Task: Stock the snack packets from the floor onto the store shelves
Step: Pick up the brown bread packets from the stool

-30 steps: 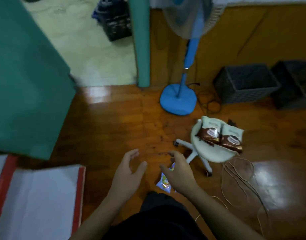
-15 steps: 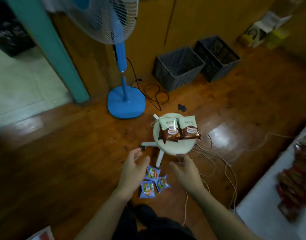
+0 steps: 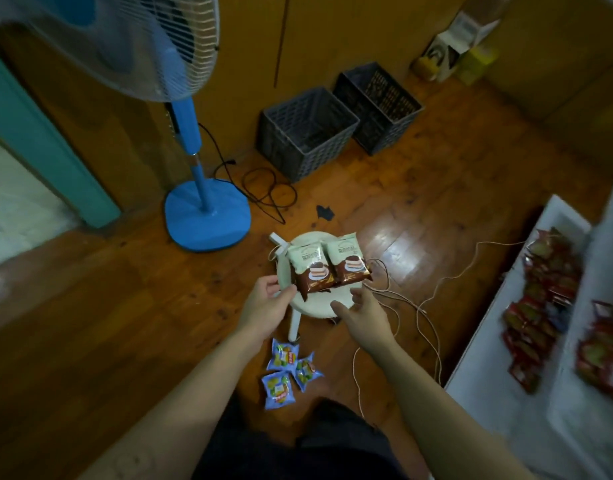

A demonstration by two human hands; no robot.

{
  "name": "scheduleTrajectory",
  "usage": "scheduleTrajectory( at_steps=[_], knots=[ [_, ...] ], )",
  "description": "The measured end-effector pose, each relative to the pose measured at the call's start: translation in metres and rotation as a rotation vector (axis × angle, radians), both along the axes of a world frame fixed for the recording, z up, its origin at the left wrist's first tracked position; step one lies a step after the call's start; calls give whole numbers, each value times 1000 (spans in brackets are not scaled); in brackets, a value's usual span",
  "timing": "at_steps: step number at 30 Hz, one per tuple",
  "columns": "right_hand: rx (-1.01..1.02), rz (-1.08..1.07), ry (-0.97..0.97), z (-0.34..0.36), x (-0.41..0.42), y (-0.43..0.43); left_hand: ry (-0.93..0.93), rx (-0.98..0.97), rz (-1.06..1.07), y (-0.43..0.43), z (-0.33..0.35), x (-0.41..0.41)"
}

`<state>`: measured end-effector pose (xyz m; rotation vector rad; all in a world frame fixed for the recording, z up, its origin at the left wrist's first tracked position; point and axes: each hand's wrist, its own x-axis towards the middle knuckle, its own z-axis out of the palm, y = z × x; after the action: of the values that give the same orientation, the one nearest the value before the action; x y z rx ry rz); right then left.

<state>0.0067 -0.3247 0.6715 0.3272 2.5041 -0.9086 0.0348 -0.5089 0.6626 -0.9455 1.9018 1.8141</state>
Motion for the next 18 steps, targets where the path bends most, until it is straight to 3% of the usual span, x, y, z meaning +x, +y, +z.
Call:
scheduleTrajectory(
  at_steps=[9, 18],
  knots=[
    [-61, -201, -107, -24, -69, 73, -227, 42, 73, 25, -42, -74],
    [-118, -48, -298, -141, -235, 127, -407, 43, 282, 84, -139, -157]
  ],
)
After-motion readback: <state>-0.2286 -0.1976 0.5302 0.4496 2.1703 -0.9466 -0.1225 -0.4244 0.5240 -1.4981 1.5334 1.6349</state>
